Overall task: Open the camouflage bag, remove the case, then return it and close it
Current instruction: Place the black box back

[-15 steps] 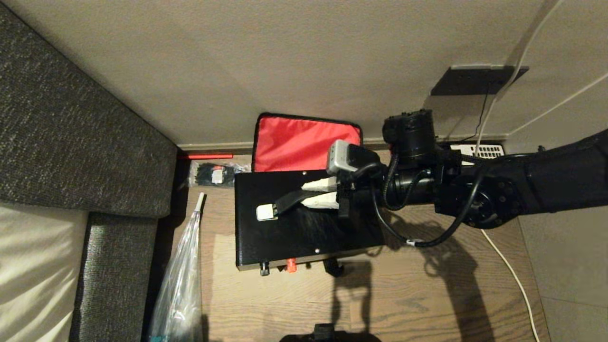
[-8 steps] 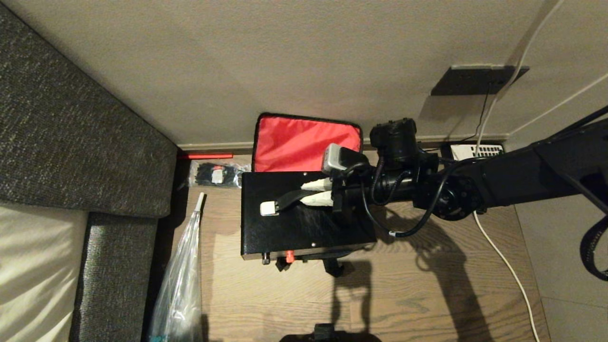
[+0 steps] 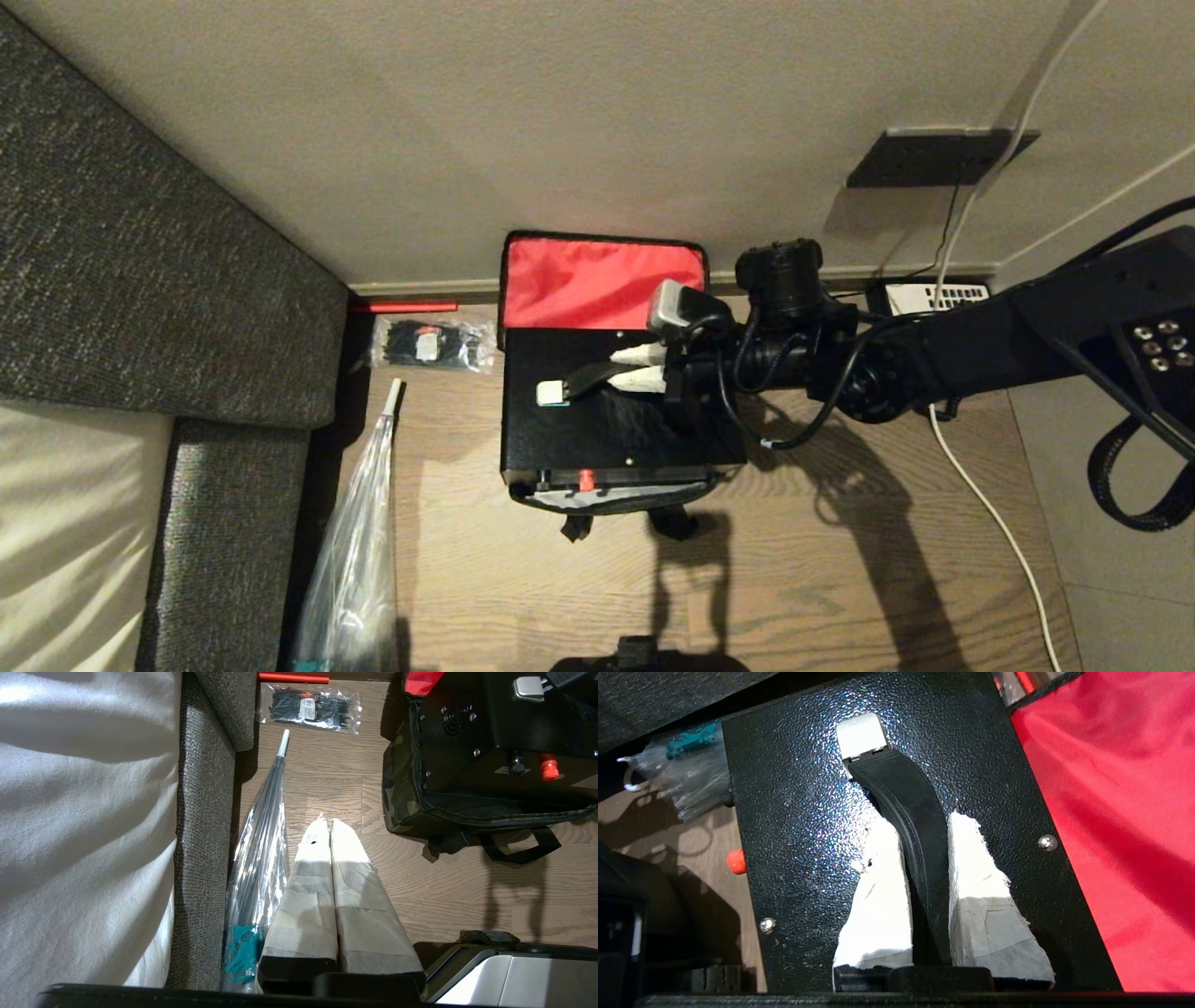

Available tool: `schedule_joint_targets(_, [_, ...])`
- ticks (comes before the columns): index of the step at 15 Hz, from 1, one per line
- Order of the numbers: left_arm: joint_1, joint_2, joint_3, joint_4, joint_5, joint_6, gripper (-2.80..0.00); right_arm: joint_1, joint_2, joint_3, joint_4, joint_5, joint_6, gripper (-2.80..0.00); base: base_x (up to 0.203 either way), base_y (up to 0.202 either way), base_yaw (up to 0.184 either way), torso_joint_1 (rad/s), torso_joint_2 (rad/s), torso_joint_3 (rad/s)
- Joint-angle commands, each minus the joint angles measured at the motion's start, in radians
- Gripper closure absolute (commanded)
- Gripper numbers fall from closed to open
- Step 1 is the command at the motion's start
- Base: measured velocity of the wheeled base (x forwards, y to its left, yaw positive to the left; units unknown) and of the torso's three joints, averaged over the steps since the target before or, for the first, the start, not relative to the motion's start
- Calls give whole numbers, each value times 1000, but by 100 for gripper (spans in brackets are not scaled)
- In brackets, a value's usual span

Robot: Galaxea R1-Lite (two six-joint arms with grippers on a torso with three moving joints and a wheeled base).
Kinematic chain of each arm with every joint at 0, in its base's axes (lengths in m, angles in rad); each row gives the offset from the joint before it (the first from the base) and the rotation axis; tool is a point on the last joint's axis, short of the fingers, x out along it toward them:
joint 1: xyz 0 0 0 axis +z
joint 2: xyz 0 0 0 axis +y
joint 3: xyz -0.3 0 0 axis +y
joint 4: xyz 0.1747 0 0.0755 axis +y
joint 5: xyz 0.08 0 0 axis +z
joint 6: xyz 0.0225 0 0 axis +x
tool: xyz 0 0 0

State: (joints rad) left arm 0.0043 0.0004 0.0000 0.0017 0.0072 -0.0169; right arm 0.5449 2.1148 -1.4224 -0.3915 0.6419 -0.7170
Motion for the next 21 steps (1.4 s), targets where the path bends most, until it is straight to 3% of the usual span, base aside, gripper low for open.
schedule_joint_targets(1, [0,-2,3,0,0,0,0,-2,14,-9,-10,2,-4,0,0,0,0,0,0,0])
schedule_joint_targets(21, [2,-2,3,0,0,0,0,-37,148,-47,-59,-16,-26,0,0,0,0,0,0,0])
